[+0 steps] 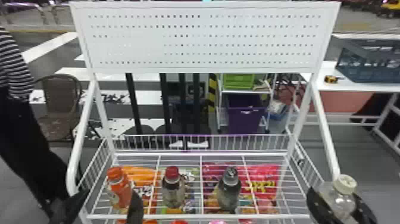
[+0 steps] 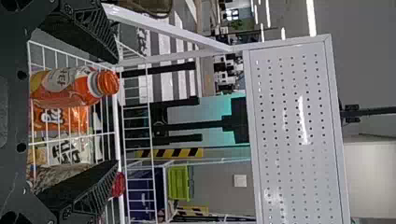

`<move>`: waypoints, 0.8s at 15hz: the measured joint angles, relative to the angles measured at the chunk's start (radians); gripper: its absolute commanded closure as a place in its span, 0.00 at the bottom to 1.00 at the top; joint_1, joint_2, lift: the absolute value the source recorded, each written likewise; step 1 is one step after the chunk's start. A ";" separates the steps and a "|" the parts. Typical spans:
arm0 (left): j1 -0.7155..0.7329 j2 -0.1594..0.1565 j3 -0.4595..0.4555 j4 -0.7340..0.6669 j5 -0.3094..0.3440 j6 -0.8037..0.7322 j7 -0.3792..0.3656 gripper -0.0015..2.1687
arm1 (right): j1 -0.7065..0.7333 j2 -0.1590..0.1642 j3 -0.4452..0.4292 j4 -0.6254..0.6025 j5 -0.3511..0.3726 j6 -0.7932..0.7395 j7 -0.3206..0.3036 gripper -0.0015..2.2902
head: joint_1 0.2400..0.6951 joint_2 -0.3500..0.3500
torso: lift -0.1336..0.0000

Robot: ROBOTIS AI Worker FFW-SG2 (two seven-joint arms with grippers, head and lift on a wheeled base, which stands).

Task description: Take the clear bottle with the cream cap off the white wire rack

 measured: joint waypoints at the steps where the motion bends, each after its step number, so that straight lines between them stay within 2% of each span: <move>1: -0.003 -0.001 0.008 0.003 0.004 -0.003 0.000 0.06 | 0.031 0.000 -0.008 -0.018 -0.004 -0.008 0.001 0.58 | 0.57 0.50 | 1.00; 6: -0.009 -0.007 0.038 0.024 0.032 -0.043 0.001 0.06 | 0.134 0.011 -0.040 -0.071 -0.050 -0.084 0.025 0.58 | 0.57 0.50 | 1.00; 12: -0.010 -0.008 0.035 0.017 0.033 -0.047 -0.001 0.06 | 0.165 0.025 -0.048 -0.077 -0.055 -0.124 0.028 0.58 | 0.57 0.50 | 1.00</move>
